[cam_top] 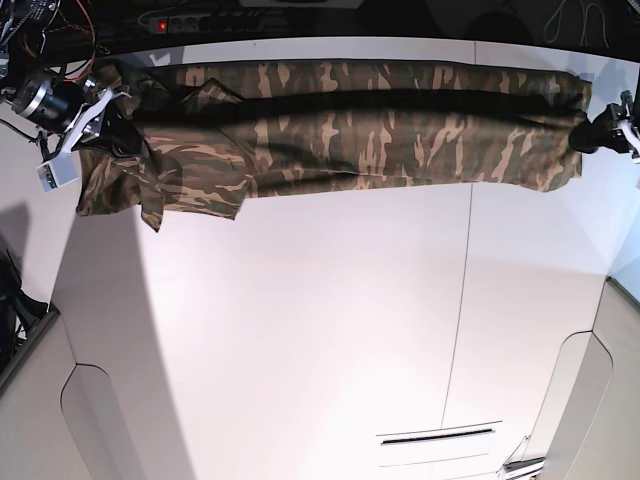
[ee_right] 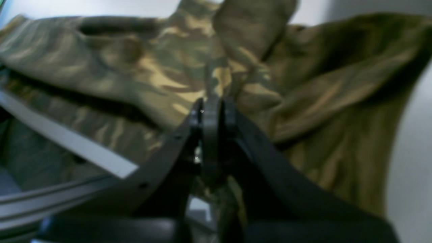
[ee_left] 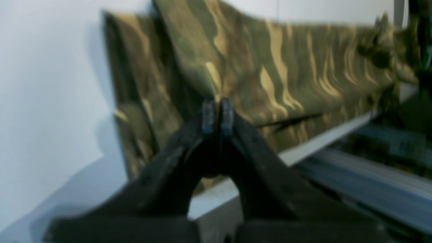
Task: Fold the T-shirt properly
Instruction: 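Fold the shirt again lengthwise into a long strip with both grippers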
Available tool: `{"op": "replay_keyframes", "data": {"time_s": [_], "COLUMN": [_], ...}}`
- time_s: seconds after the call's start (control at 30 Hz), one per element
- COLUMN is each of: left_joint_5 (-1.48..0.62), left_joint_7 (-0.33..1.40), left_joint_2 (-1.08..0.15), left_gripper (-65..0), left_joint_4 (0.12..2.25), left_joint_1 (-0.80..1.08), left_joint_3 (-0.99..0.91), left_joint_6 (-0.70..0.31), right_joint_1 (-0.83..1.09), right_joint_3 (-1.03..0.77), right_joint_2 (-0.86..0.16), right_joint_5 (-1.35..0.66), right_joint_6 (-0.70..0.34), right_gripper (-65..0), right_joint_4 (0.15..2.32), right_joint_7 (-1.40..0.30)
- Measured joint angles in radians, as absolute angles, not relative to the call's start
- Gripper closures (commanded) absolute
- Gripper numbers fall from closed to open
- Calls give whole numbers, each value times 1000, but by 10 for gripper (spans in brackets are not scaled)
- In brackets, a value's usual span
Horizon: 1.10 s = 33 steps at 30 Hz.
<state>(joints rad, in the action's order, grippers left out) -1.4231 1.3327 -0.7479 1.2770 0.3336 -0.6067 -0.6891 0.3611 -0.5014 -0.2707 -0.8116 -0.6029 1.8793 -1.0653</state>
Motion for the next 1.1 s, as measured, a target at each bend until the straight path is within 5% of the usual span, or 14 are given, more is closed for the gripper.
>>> {"op": "replay_keyframes", "data": {"time_s": [0.1, 0.2, 0.33, 0.4, 0.67, 0.77, 0.87, 1.1], "left_joint_5": [-1431, -1427, -1417, -1425, -1370, -1273, -1200, -1129], "left_joint_7": [1338, 1346, 1346, 1341, 1283, 1191, 1115, 1082], "left_joint_2": [-749, -748, -738, -722, -712, -712, -712, -654], "left_gripper": [0, -142, -283, -286, -308, -384, -420, -465], "left_joint_4": [1279, 1279, 1278, 1278, 1278, 1278, 1278, 1278], "left_joint_1": [361, 405, 422, 418, 418, 420, 420, 418], "left_joint_3": [-693, -719, -723, -723, -731, -731, -731, -732], "left_joint_6": [-690, -690, -690, -690, -690, -690, -690, -690], "right_joint_1": [386, 393, 391, 390, 346, 319, 310, 313], "right_joint_3": [-500, -500, -500, -500, -595, -623, -619, -492], "right_joint_2": [-269, -269, -269, -270, -271, -253, -211, -161], "right_joint_5": [-754, -739, -725, -725, -828, -825, -872, -720], "right_joint_6": [-603, -602, -590, -587, -583, -583, -585, -598], "right_gripper": [0, 0, -253, -278, -267, -180, 0, 0], "right_joint_4": [1879, 1853, 1826, 1826, 1887, 1935, 1963, 1843], "right_joint_7": [-1048, -1048, -1026, -1011, -1051, -1055, -1058, -1030]}}
